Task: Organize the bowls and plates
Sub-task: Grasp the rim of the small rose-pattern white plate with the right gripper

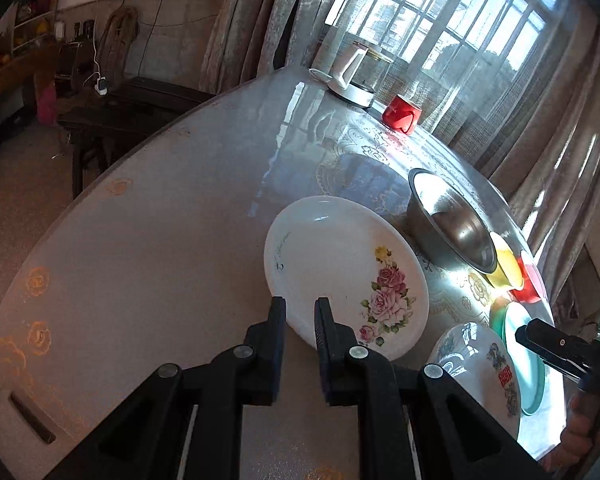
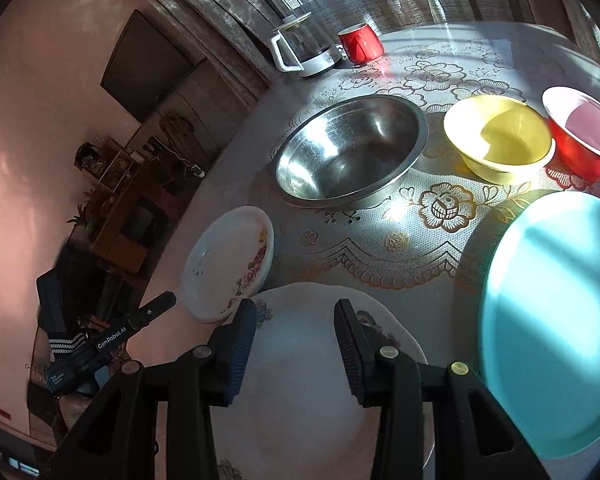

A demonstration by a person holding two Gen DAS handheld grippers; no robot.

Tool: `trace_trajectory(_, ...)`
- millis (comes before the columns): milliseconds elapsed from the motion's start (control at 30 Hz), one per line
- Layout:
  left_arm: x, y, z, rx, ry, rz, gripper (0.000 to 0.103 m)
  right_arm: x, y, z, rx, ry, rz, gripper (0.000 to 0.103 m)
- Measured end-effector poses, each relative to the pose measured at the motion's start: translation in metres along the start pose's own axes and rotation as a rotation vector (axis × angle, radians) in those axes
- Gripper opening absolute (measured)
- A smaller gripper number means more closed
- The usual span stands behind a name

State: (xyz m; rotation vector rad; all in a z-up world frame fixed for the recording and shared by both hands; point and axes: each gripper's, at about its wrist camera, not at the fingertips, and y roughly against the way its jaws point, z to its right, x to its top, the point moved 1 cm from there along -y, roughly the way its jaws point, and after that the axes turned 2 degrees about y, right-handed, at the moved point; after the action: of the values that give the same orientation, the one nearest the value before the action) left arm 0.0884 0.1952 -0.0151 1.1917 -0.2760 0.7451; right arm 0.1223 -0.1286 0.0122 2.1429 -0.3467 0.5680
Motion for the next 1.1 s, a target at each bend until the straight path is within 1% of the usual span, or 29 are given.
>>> trace_trajectory(167,0.004,0.001,-0.021,-0.04,0.056,0.013,0.015,0.015,-0.02,-0.008,0.034,-0.02,-0.015,0.041)
trace_trajectory(267,0.005,-0.006,-0.024,-0.052,0.06,0.004,0.015,0.022,-0.036,-0.018,0.041,-0.002,-0.036,0.041)
trace_trajectory(333,0.005,-0.012,-0.024,-0.054,0.057,-0.005,0.015,0.026,-0.049,-0.027,0.039,0.022,-0.057,0.038)
trace_trajectory(433,0.006,-0.019,-0.022,-0.07,0.05,-0.011,0.015,0.029,-0.068,-0.036,0.017,0.054,-0.08,0.033)
trace_trajectory(500,0.007,-0.023,-0.02,-0.077,0.046,-0.012,0.015,0.03,-0.078,-0.038,-0.012,0.067,-0.092,0.03)
trace_trajectory(633,0.011,-0.034,-0.021,-0.067,0.042,-0.024,0.015,0.033,-0.095,-0.036,-0.064,0.07,-0.115,0.026)
trace_trajectory(700,0.013,-0.04,-0.022,-0.069,0.043,-0.031,0.015,0.033,-0.102,-0.034,-0.079,0.072,-0.128,0.025)
trace_trajectory(800,0.015,-0.049,-0.021,-0.068,0.037,-0.042,0.015,0.033,-0.113,-0.034,-0.103,0.094,-0.15,0.02)
trace_trajectory(867,0.014,-0.055,-0.019,-0.064,0.03,-0.051,0.015,0.032,-0.118,-0.036,-0.105,0.109,-0.169,0.016)
trace_trajectory(933,0.013,-0.056,-0.016,-0.05,0.016,-0.039,0.015,0.028,-0.124,-0.038,-0.117,0.132,-0.183,0.015)
trace_trajectory(1000,0.013,-0.055,-0.016,-0.046,0.015,-0.034,0.015,0.027,-0.124,-0.04,-0.13,0.152,-0.179,0.015)
trace_trajectory(1100,0.013,-0.055,-0.012,-0.024,-0.004,-0.031,0.015,0.027,-0.121,-0.04,-0.131,0.154,-0.177,0.015)
